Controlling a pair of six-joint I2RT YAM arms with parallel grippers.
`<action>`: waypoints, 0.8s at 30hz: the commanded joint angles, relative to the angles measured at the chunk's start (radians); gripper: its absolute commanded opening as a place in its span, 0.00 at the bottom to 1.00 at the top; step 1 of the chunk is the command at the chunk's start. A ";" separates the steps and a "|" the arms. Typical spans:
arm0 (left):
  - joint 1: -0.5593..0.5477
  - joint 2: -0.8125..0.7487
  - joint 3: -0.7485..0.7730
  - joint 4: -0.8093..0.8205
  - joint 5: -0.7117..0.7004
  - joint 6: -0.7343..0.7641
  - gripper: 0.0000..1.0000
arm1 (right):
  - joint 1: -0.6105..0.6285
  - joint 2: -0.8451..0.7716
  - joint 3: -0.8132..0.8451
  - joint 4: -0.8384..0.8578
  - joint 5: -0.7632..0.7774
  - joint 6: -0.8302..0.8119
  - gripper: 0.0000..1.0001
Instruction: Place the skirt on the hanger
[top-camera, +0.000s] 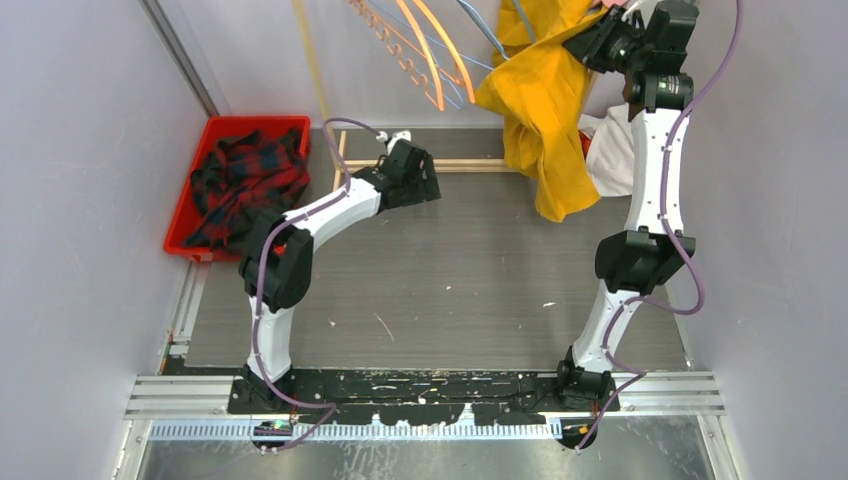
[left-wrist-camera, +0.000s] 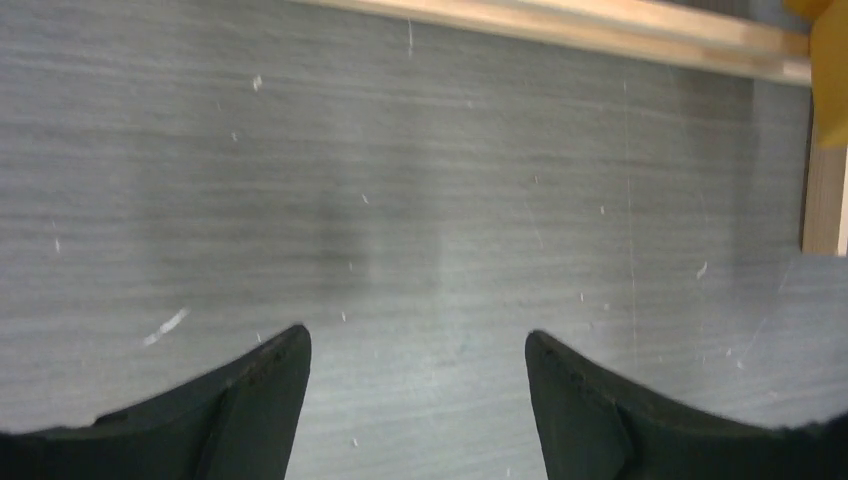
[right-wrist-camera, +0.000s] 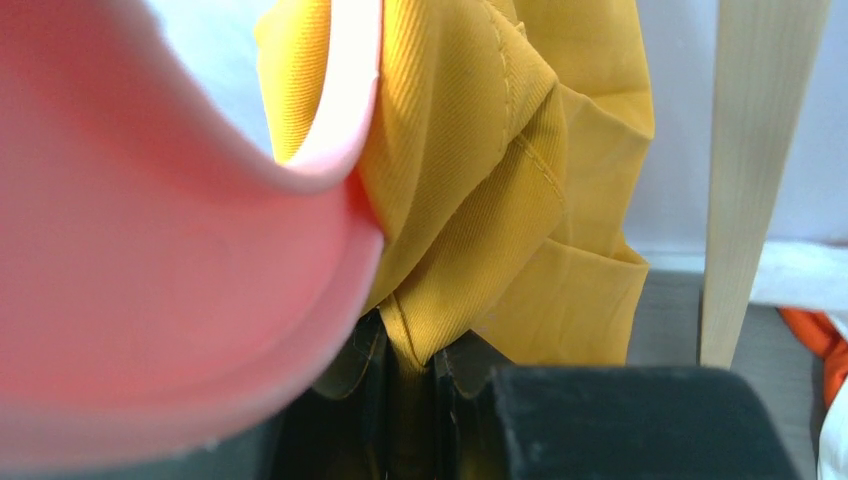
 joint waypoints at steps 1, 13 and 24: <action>0.054 0.052 0.010 0.328 -0.086 0.056 0.78 | 0.007 -0.192 -0.133 0.131 0.013 -0.001 0.01; 0.149 0.499 0.570 0.441 -0.113 0.249 0.84 | 0.007 -0.518 -0.543 0.184 0.019 -0.024 0.01; 0.153 0.804 1.019 0.210 -0.102 0.269 0.83 | 0.008 -0.582 -0.586 0.181 0.008 -0.035 0.01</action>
